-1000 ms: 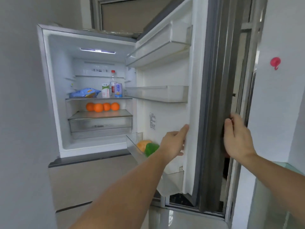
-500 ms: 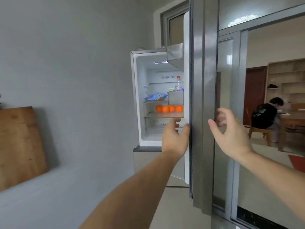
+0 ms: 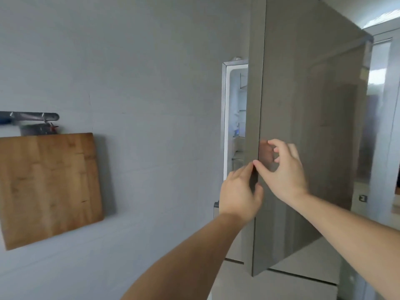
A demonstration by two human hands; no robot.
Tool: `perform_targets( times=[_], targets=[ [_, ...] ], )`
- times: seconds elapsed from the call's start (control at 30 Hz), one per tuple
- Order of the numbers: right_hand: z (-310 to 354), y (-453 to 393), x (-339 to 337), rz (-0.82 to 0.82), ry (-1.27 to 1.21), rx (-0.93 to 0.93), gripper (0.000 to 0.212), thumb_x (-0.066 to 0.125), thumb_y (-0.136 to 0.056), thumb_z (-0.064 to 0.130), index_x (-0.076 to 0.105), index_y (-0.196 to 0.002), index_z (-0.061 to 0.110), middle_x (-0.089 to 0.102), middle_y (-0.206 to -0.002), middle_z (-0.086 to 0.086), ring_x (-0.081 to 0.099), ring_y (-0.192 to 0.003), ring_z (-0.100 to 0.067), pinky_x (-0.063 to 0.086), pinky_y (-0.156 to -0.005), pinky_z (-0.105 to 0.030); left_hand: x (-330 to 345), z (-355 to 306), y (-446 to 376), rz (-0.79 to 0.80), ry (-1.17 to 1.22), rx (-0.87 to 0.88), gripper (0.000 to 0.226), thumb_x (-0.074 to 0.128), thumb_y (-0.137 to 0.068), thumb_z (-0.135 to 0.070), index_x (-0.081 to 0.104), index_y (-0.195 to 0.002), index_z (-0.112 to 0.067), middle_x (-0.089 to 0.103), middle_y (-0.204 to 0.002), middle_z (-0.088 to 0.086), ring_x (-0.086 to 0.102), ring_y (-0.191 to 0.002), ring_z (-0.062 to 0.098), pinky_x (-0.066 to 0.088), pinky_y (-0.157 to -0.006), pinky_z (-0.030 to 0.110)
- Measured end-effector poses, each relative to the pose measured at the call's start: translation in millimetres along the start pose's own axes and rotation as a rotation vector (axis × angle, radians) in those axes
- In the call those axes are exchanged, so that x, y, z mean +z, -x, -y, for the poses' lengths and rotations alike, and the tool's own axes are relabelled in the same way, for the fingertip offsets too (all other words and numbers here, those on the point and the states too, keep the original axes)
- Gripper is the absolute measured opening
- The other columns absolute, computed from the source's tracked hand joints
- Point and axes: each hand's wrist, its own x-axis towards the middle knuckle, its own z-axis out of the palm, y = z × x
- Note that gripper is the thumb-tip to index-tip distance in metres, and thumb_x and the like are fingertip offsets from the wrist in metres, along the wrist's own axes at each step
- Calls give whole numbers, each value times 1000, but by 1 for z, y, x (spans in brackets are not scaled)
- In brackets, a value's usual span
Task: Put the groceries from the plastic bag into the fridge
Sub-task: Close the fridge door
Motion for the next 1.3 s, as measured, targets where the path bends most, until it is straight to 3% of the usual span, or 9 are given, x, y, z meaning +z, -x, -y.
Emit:
perform_targets(
  times=[0.1,0.2,0.33,0.57,0.7,0.8,1.03,1.13,1.3],
  targets=[
    [-7,-14,31,60,96,-62,51,66,-83,41,45,-128,34,43,-125,9,54,-110,-18,51,-80,-37,5,35,-19,-14,92,-51,35,49,-84,-12,59,-116,-16,63,-104,-4,57,-96,17,51,-84,37],
    [-17,-27,54,163,278,-134,52,58,-88,36,42,-138,30,38,-138,5,44,-124,-21,45,-90,-36,10,62,-38,-17,126,-122,48,49,-81,-19,56,-128,-15,61,-120,-4,55,-112,15,47,-96,32],
    [-32,-44,84,331,471,-227,60,52,-90,30,32,-146,31,22,-154,4,29,-139,-21,32,-107,-39,12,96,-65,-6,220,-235,49,53,-85,-8,52,-134,-15,55,-126,-4,52,-117,13,40,-95,18],
    [-64,-82,141,438,628,-344,67,49,-89,29,22,-151,31,4,-162,3,8,-148,-16,10,-118,-42,27,147,-121,40,336,-474,58,57,-85,-16,43,-142,-19,45,-137,-3,44,-129,14,39,-107,31],
    [-93,-105,178,400,656,-413,67,62,-79,29,41,-142,27,20,-159,0,20,-145,-20,12,-114,-47,46,178,-154,26,329,-557,64,60,-65,-34,54,-128,-25,56,-125,-2,54,-118,16,47,-101,36],
    [-118,-121,205,364,658,-461,67,76,-60,25,58,-125,21,43,-147,-6,36,-134,-24,20,-106,-53,56,194,-176,0,337,-588,40,63,-66,-29,59,-105,-33,61,-115,-3,59,-106,14,50,-91,30],
    [-154,-152,240,346,657,-533,70,78,-55,20,61,-122,16,46,-144,-9,36,-133,-27,24,-105,-59,80,225,-213,-14,380,-557,25,63,-74,-15,65,-97,-23,69,-83,-13,63,-78,4,47,-64,12],
    [-161,-161,251,350,668,-521,73,79,-52,18,62,-122,15,48,-143,-10,38,-131,-28,25,-103,-59,90,235,-226,-10,379,-591,31,59,-62,-28,62,-92,-25,62,-82,-12,57,-83,13,44,-71,25],
    [-168,-163,263,325,688,-515,75,79,-51,17,60,-124,14,47,-143,-12,39,-131,-31,22,-104,-61,100,252,-231,-57,387,-583,56,59,-62,-30,60,-117,-26,67,-112,-6,60,-109,12,49,-96,31]
  ],
)
